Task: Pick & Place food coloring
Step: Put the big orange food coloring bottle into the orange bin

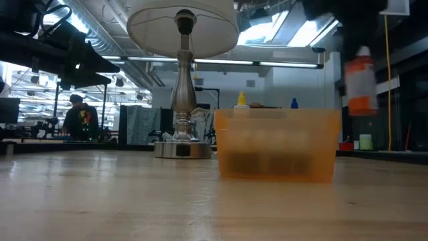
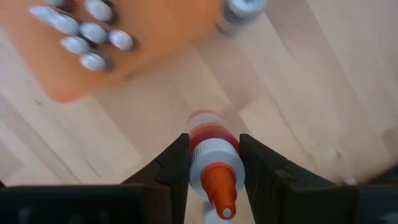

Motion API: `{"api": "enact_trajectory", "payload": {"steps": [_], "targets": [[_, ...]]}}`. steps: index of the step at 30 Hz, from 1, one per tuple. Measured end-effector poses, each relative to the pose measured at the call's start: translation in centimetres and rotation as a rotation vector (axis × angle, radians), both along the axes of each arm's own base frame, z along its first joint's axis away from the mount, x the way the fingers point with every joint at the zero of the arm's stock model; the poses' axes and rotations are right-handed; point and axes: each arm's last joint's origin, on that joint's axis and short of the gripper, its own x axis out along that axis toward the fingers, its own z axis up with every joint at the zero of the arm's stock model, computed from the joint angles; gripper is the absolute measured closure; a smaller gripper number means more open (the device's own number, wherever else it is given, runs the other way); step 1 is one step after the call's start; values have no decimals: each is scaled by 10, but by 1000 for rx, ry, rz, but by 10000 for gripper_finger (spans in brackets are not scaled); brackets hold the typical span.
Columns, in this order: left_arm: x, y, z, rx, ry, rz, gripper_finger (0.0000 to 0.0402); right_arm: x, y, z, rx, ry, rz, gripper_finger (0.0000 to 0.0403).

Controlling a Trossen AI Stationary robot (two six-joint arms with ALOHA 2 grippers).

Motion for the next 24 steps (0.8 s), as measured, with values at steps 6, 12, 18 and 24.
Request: {"api": "enact_trajectory", "payload": {"steps": [6,12,18,24], "targets": [[0,0,0,0,0,0,80,41,12,3,-42,-27,102,279],[0,0,0,0,-1,0,79,78,16,-9,-118,-90,188,278],[0,0,0,0,0,0,80,95,7,-26,-146,-84,202,278],[0,0,0,0,-1,0,80,105,-3,-36,-198,-79,206,277]]}}
